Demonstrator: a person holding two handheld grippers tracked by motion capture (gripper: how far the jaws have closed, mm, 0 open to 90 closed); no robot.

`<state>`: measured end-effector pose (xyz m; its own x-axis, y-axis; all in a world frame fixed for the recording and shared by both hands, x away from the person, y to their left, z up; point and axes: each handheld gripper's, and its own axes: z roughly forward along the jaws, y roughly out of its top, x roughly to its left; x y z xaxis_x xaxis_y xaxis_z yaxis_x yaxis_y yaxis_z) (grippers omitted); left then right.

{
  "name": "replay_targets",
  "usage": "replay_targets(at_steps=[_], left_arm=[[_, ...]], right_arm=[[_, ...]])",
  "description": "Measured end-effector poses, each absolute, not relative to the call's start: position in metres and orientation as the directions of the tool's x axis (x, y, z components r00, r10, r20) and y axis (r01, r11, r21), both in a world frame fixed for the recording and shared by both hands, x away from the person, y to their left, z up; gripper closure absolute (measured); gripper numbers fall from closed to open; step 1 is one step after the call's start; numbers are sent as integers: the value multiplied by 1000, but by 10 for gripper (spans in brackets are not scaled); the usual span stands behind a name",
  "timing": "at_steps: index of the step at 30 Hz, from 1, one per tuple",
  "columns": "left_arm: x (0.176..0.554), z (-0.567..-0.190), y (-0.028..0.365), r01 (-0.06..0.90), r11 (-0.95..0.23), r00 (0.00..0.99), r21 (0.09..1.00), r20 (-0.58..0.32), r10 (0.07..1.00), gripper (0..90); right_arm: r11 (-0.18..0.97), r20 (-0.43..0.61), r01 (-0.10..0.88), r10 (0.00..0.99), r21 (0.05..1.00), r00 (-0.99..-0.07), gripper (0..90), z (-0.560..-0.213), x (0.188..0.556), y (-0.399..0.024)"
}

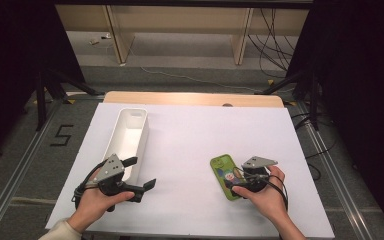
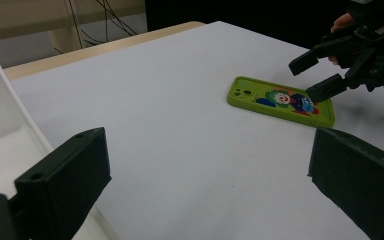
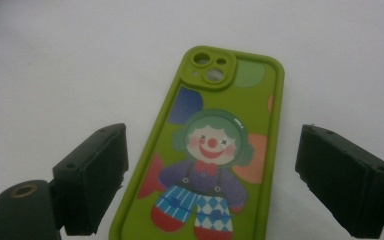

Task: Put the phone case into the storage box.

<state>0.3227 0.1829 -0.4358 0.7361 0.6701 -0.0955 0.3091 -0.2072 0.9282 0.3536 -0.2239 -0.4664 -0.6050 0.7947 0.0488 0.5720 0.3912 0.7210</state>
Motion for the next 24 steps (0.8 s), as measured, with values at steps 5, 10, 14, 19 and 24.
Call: replay_targets(at_steps=[5,10,14,19,24], left_arm=[[323,-436,183,309,-208,736,928,-96,670,25],[323,-436,183,309,-207,736,928,-96,670,25],[323,-436,183,311,-206,736,928,-97,670,25],[323,-436,183,310,-207,736,928,-96,670,25],[323,-436,183,311,-207,736,928,-97,670,26]], right_arm=[[391,53,582,798,713,-600,140,-469,357,-220],[393,52,590,801,706,-596,129,-471,361,-217],[394,57,595,801,700,-596,113,-472,362,-216],[388,63,607,806,693,-588,101,-473,364,-214],[390,60,618,813,683,-580,96,-474,365,-212]])
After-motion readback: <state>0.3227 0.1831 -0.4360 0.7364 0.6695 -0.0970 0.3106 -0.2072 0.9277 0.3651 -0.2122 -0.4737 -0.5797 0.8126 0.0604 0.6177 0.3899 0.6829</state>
